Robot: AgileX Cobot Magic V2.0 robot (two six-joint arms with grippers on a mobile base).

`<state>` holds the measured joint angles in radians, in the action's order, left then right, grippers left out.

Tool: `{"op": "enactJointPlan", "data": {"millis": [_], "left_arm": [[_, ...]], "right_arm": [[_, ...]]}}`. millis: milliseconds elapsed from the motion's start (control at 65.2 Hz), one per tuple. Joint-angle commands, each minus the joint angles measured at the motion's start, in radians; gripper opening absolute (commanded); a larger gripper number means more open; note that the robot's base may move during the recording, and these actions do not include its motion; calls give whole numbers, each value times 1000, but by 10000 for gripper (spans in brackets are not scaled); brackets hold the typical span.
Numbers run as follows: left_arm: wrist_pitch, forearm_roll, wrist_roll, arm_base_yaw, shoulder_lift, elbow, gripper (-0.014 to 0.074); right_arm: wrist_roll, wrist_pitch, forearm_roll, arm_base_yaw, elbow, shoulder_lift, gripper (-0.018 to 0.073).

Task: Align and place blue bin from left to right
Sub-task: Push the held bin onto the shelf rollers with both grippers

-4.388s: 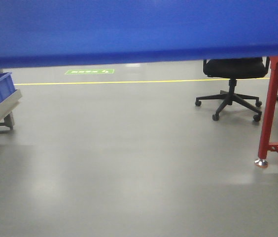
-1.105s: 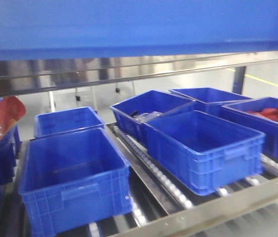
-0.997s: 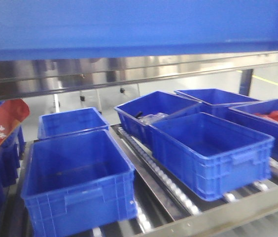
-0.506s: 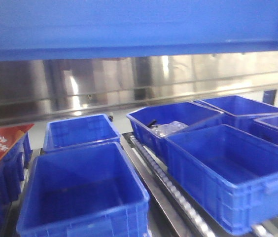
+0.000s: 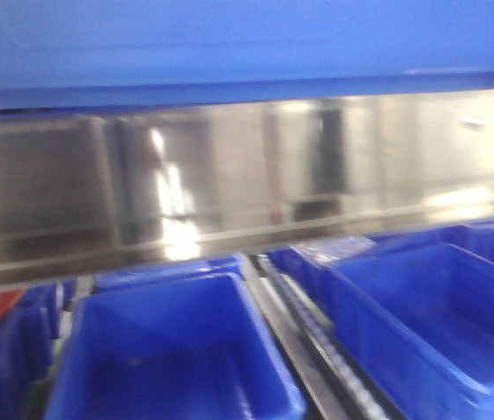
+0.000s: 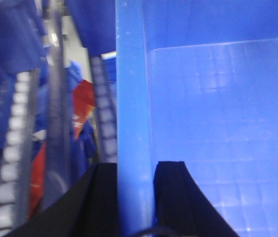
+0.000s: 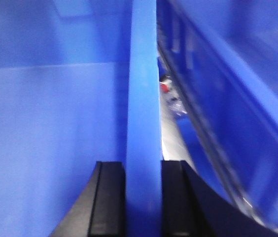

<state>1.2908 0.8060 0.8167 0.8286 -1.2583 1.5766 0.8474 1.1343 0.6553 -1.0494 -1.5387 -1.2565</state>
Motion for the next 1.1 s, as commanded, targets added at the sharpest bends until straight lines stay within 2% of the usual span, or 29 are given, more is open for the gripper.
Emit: {"op": "enactJointPlan", "data": {"millis": [0, 1089], "left_arm": [[-93, 18, -3, 14, 4, 10, -111], [-114, 18, -3, 14, 4, 10, -111]], "right_arm": [[-8, -207, 23, -8, -10, 10, -70], [-8, -207, 23, -8, -10, 10, -70]]}}
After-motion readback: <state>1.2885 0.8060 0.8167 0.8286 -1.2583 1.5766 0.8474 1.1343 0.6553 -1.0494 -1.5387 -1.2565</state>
